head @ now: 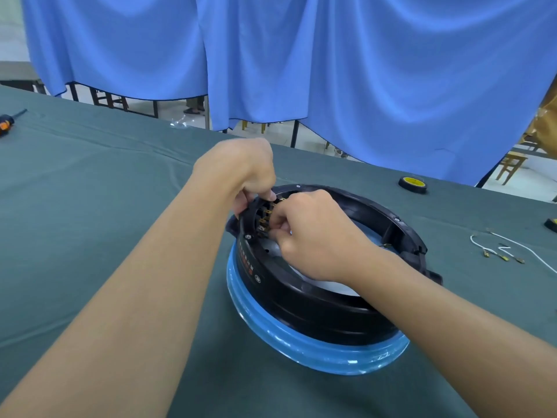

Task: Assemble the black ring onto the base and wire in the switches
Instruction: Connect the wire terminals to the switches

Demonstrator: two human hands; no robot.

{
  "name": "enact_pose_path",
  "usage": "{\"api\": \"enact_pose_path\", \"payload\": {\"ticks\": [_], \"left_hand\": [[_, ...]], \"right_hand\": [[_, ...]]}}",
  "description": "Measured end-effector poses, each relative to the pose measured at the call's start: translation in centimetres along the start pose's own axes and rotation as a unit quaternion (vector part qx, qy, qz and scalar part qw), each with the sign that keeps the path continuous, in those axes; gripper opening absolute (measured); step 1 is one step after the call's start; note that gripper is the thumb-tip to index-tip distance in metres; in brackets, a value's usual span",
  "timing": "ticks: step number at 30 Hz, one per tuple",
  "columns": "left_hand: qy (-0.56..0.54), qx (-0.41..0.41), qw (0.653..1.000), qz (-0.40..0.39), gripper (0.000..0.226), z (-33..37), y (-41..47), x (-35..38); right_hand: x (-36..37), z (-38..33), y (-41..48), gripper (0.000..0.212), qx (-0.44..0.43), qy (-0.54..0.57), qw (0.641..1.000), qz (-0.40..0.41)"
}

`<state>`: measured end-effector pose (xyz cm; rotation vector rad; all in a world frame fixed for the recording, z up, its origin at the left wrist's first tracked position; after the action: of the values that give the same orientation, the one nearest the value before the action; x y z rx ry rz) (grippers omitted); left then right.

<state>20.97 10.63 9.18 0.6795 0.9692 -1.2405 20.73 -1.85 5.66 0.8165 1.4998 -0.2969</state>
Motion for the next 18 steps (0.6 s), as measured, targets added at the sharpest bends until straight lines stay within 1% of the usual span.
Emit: {"api": "enact_pose_path", "payload": {"ticks": [2,5,8,10,12,14,17,18], "left_hand": [[-0.018,0.001,0.999,0.038,0.029,-0.8,-0.9,0.1],[-0.031,-0.015,0.992,0.118,0.042,-2.3,-3.0,0.5],[-0.086,0.008,0.978,0.188,0.037,-3.4,-5.1,1.8],[-0.141,0.045,0.957,0.251,0.032,-3.9,-6.5,3.0],[-0.199,0.064,0.930,0.302,0.030,-4.5,-7.6,4.3],[-0.243,0.070,0.914,0.318,0.032,-5.0,-8.0,5.5],[-0.331,0.069,0.886,0.318,0.045,-4.9,-8.2,7.1],[-0.357,0.070,0.876,0.317,0.042,-4.6,-8.4,7.5]], "right_hand": [[0.0,0.2,-0.1,0.015,-0.005,0.011,1.000,0.002],[-0.2,0.3,-0.3,0.018,-0.020,0.019,1.000,0.012],[-0.6,0.5,-0.3,0.018,-0.028,0.024,0.999,0.017],[-0.9,0.5,-0.4,0.018,-0.027,0.030,0.999,0.019],[-1.0,0.4,-0.5,0.018,-0.034,0.022,0.999,0.025],[-0.9,0.1,-0.7,0.018,-0.043,0.007,0.999,0.033],[-1.0,-0.3,-0.8,0.018,-0.050,-0.010,0.998,0.037],[-1.0,-0.4,-0.8,0.017,-0.050,-0.014,0.998,0.037]]}}
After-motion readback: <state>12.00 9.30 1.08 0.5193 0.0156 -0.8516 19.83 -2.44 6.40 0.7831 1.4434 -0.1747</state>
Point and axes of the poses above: each hand's wrist, its own y-axis towards the middle knuckle, its own x-axis out of the palm, z = x × y, the point moved 3 cm from there along y, towards the middle knuckle, and after that the axes turned 9 degrees about x, right-handed, at the moved point
